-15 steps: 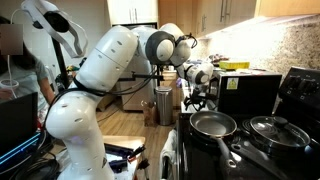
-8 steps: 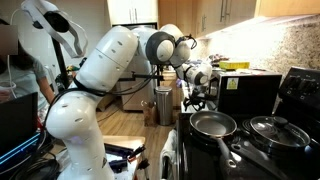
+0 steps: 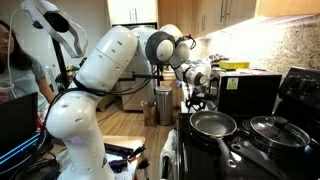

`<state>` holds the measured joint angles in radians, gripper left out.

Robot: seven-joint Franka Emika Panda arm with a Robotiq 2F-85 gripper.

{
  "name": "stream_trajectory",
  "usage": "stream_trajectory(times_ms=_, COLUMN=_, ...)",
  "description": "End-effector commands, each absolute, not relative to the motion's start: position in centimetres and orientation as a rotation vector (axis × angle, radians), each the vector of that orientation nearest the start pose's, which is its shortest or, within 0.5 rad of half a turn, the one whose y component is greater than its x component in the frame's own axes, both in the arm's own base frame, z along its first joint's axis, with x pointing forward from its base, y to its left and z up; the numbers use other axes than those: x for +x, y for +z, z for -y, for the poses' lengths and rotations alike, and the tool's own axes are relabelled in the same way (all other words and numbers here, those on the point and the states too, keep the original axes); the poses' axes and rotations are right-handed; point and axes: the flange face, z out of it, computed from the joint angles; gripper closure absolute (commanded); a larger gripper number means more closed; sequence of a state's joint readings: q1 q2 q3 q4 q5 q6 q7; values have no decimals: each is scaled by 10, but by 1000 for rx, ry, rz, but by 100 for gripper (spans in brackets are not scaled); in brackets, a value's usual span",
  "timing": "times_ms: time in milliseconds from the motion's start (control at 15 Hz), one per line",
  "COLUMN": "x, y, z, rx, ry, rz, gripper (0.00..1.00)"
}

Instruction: Pick up the wooden spoon from the left side of the countertop and put it on the pan on the left side of the stove

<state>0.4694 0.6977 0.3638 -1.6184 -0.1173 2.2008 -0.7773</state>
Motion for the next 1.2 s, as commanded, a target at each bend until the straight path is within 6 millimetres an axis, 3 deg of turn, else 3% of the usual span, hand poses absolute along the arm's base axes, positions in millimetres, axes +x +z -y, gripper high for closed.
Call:
stream_trajectory(times_ms=0, x=470, y=223, z=-479, rx=2267, ry=-111, rz=-2338, gripper=64)
stream_trajectory(times_ms=267, x=463, y=231, z=-476, rx=2260, ry=-110, rz=-2336, gripper=92)
stream_trajectory(times_ms=667, x=464, y=248, z=-460, rx=2287, ry=-96, rz=-2257, gripper=90)
stream_trajectory(times_ms=1133, x=484, y=293, z=-434, rx=2336, ry=-52, rz=-2247, gripper=90)
